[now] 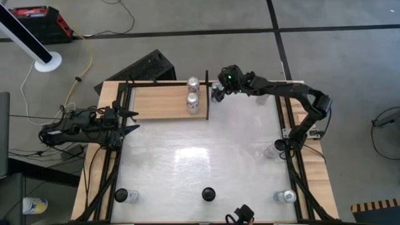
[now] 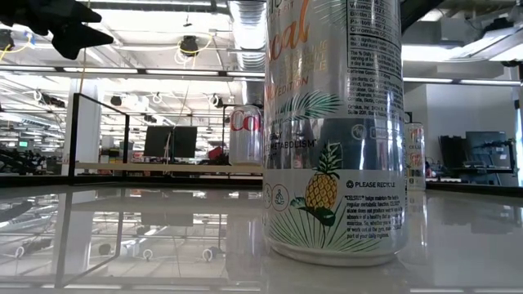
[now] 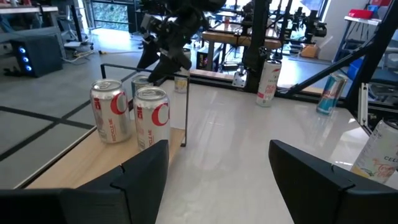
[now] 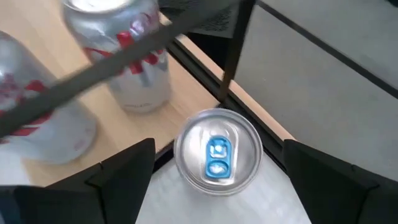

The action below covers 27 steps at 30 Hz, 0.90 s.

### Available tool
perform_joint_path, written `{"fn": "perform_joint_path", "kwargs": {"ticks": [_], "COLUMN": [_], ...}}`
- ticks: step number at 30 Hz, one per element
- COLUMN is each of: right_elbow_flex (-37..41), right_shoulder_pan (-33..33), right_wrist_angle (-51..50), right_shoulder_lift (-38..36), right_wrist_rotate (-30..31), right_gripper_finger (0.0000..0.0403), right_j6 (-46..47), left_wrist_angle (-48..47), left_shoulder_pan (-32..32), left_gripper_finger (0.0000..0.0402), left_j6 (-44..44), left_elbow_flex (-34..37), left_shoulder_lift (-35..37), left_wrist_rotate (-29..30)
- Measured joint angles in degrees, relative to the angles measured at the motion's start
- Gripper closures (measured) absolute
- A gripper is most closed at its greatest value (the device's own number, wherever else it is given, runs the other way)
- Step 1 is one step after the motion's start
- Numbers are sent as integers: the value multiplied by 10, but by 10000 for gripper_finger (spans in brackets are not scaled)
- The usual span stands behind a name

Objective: Place canned beverage on shelf
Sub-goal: Put the top blue soda can on the shelf

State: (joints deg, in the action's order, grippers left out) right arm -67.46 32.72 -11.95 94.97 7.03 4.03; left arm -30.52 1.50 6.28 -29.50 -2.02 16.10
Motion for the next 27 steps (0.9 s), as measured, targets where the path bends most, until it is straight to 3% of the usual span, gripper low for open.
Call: {"fn": "perform_joint_path", "kwargs": {"ticks": [11, 20, 27], "right_elbow_flex": [59, 69, 69], "right_shoulder_pan": [-13, 2, 12], "right_wrist_angle": [99, 112, 112], "right_shoulder_lift": [0, 0, 0], "right_wrist_rotate": [5, 6, 5], "right_gripper_finger": [29, 33, 93], "right_j6": [7, 22, 33], "left_wrist_angle": [0, 0, 0], "left_shoulder_pan": [0, 0, 0], "left_gripper_finger": [141, 141, 141], "left_j6": [0, 0, 0], "left_elbow_flex": [0, 0, 0], "left_shoulder_lift": [0, 0, 0], "left_wrist_rotate": [0, 0, 0]}}
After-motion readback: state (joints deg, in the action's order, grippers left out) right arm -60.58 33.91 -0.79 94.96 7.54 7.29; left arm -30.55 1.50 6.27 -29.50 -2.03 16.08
